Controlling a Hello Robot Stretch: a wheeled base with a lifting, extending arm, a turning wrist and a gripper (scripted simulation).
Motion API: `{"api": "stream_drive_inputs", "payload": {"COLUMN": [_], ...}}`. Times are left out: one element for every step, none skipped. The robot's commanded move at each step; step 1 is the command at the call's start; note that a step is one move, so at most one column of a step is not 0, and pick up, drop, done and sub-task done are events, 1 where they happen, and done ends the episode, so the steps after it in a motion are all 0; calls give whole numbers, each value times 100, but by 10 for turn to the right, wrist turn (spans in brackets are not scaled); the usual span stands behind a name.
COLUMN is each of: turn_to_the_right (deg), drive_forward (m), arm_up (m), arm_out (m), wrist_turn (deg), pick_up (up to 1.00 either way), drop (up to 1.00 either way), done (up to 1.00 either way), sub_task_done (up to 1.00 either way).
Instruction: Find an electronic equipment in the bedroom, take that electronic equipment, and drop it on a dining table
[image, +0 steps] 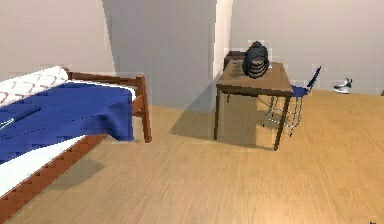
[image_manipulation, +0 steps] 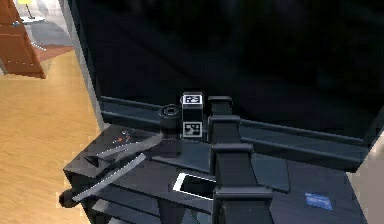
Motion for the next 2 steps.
{"api": "stream_drive_inputs", "payload": {"turn_to_the_right": [0, 0], "drive_forward": [0, 0], "arm_up": [0, 0], "arm_out": [0, 0], "wrist_turn": [450, 450], "pick_up": [0, 0], "drop": [0, 0], "done": [0, 0], "sub_task_done": [0, 0]}}
